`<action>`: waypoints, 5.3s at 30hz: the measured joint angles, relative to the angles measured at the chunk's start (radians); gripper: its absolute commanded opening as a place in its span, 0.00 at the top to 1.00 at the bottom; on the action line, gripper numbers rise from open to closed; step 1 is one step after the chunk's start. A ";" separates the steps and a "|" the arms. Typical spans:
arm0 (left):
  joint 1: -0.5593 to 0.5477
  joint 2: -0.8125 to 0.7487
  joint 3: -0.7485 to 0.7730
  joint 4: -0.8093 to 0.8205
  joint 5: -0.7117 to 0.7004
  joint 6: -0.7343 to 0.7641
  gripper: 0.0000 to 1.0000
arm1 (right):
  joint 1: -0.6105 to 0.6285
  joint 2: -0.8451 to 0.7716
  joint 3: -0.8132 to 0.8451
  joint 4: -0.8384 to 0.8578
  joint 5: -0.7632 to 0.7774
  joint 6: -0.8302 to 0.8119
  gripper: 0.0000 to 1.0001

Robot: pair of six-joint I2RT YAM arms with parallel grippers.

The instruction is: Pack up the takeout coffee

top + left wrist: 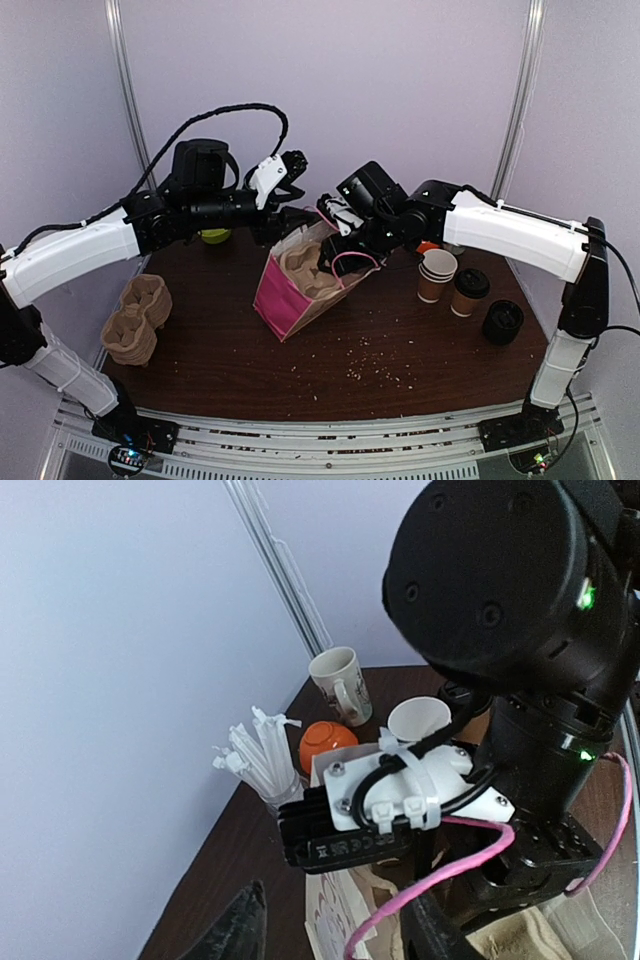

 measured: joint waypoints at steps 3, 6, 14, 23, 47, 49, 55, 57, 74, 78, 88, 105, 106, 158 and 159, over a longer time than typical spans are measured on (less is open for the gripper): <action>0.000 0.000 0.012 0.009 0.022 0.006 0.77 | 0.000 0.000 0.000 0.000 -0.001 0.000 0.56; -0.004 0.000 0.016 0.013 0.041 0.018 0.93 | 0.000 0.000 0.000 0.000 -0.004 0.000 0.56; -0.013 0.000 0.016 0.012 0.071 0.027 1.00 | 0.000 0.000 0.000 0.000 -0.005 0.000 0.56; -0.015 -0.003 -0.015 0.047 0.054 -0.003 1.00 | 0.000 -0.039 -0.043 0.032 0.002 0.017 0.57; -0.017 0.009 0.010 0.088 -0.128 -0.391 1.00 | 0.000 -0.188 -0.206 0.180 -0.004 0.044 0.57; -0.017 0.027 0.042 0.070 -0.141 -0.426 1.00 | 0.000 -0.198 -0.215 0.189 -0.009 0.041 0.56; -0.017 0.066 0.097 0.031 -0.172 -0.513 1.00 | 0.000 -0.225 -0.246 0.204 -0.019 0.023 0.56; -0.017 0.074 0.107 0.016 -0.182 -0.534 1.00 | 0.000 -0.230 -0.253 0.208 -0.022 0.019 0.56; -0.017 0.090 0.128 -0.019 -0.191 -0.619 1.00 | 0.000 -0.225 -0.260 0.187 -0.052 -0.031 0.56; -0.017 0.089 0.128 -0.019 -0.153 -0.627 1.00 | 0.000 -0.206 -0.258 0.170 -0.028 -0.033 0.57; -0.017 0.053 0.108 -0.007 -0.081 -0.667 1.00 | 0.000 -0.193 -0.247 0.180 0.084 -0.034 0.58; -0.017 0.041 0.066 0.015 -0.030 -0.702 1.00 | -0.007 -0.229 -0.261 0.248 0.218 -0.025 0.58; -0.017 0.041 0.066 0.016 -0.028 -0.703 1.00 | -0.008 -0.233 -0.267 0.251 0.222 -0.024 0.58; -0.018 0.068 0.078 0.102 0.052 -0.945 1.00 | 0.042 -0.293 -0.216 0.135 0.256 -0.228 0.59; -0.018 0.068 0.078 0.108 0.055 -0.956 1.00 | 0.045 -0.293 -0.206 0.130 0.260 -0.236 0.59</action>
